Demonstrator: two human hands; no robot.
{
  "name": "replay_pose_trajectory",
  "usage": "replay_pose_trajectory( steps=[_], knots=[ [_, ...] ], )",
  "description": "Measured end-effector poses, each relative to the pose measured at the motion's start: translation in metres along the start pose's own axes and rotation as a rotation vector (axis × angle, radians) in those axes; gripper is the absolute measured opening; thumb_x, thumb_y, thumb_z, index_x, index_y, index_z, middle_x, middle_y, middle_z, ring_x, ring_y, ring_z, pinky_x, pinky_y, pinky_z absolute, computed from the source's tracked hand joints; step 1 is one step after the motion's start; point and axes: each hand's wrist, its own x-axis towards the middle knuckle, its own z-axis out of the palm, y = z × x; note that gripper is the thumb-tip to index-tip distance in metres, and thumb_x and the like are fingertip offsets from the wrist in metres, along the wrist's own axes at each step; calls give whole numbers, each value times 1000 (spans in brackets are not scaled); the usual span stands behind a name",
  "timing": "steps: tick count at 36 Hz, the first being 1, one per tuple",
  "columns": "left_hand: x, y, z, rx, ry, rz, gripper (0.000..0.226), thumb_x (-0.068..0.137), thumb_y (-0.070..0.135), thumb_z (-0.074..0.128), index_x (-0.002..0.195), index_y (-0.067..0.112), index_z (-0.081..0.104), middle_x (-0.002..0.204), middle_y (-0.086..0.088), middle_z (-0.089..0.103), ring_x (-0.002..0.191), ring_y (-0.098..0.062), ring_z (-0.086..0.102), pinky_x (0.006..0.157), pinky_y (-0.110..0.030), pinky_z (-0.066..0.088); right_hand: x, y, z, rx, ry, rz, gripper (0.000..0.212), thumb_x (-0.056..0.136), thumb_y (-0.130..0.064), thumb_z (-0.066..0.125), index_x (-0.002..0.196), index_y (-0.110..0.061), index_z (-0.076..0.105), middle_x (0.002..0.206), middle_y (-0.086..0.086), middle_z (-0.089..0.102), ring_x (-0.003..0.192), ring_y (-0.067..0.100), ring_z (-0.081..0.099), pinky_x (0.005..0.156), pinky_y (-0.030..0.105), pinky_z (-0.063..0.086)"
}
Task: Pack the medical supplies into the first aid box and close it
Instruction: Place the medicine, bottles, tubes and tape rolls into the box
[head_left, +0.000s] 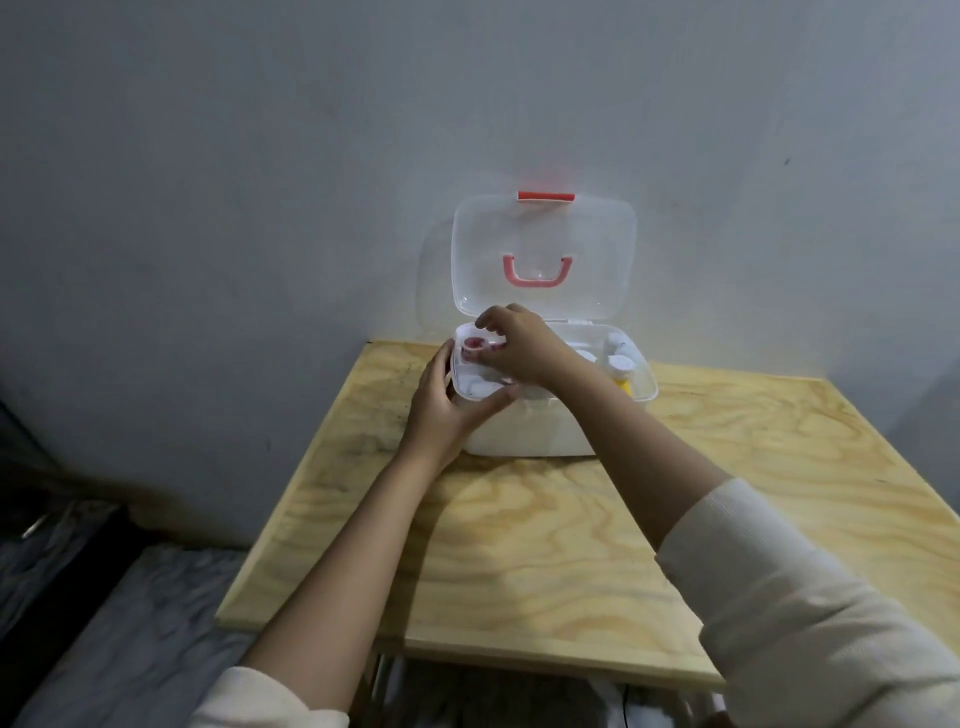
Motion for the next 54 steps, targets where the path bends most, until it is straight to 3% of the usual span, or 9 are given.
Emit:
replay_pose_trajectory(
  steps=[8,13,18,23,35,40,46,50,54],
  knots=[
    [-3,2,-2,-20,-18,4,84,60,54,80,134,26,52,129,7,61,117,-12,59,94,-27,50,-5,-8,-14,-246,-105,43,31,94,-24,46,91,2,62,89,16,61,81,27,50,62,28,37],
    [-2,2,-1,-26,-11,-11,63,70,35,85,124,37,53,123,11,62,111,-4,59,85,-17,48,-5,-3,-14,-163,-8,-1,25,86,-18,59,105,-3,66,106,13,68,97,27,61,84,31,48],
    [-1,5,0,-32,-6,-21,57,74,23,84,115,42,51,111,23,61,99,10,59,76,-9,49,-4,-2,-9,-110,93,-7,26,80,-4,63,106,-3,66,107,14,69,96,26,64,87,32,53],
    [0,5,-1,-25,-18,-21,61,74,25,84,123,36,49,113,24,59,104,6,57,75,-4,48,-2,-2,-9,-83,104,19,26,78,-3,66,104,-2,66,106,16,68,95,28,64,87,35,54],
    [1,1,-2,0,-21,-28,77,73,35,84,140,24,47,135,4,56,120,-15,55,93,-25,49,-2,-5,-11,-148,15,34,26,83,-15,64,105,-1,67,107,16,68,99,27,60,76,26,44],
    [-1,3,-3,2,-32,-46,100,56,60,78,143,25,44,140,5,54,125,-15,53,100,-32,50,-2,-6,-12,-158,-2,58,28,83,-20,65,104,-1,67,105,15,69,97,27,60,75,25,43],
    [0,4,-3,-32,-41,-36,77,73,34,84,140,23,48,133,4,59,121,-16,57,99,-32,51,-3,-7,-11,-181,22,75,29,85,-18,61,107,1,66,112,16,66,98,25,58,81,28,45],
    [0,3,-3,-67,-75,-47,87,62,53,79,139,26,48,131,6,61,120,-13,59,101,-40,52,-6,-4,-25,-83,132,47,35,87,-19,60,118,-2,60,123,13,63,110,25,60,97,29,46],
    [3,2,-3,-94,-89,-68,88,58,56,78,137,30,48,131,11,61,119,-9,59,101,-42,52,-9,7,-55,153,425,89,24,90,-13,53,104,-1,68,106,15,71,93,25,65,83,25,49]
  ],
)
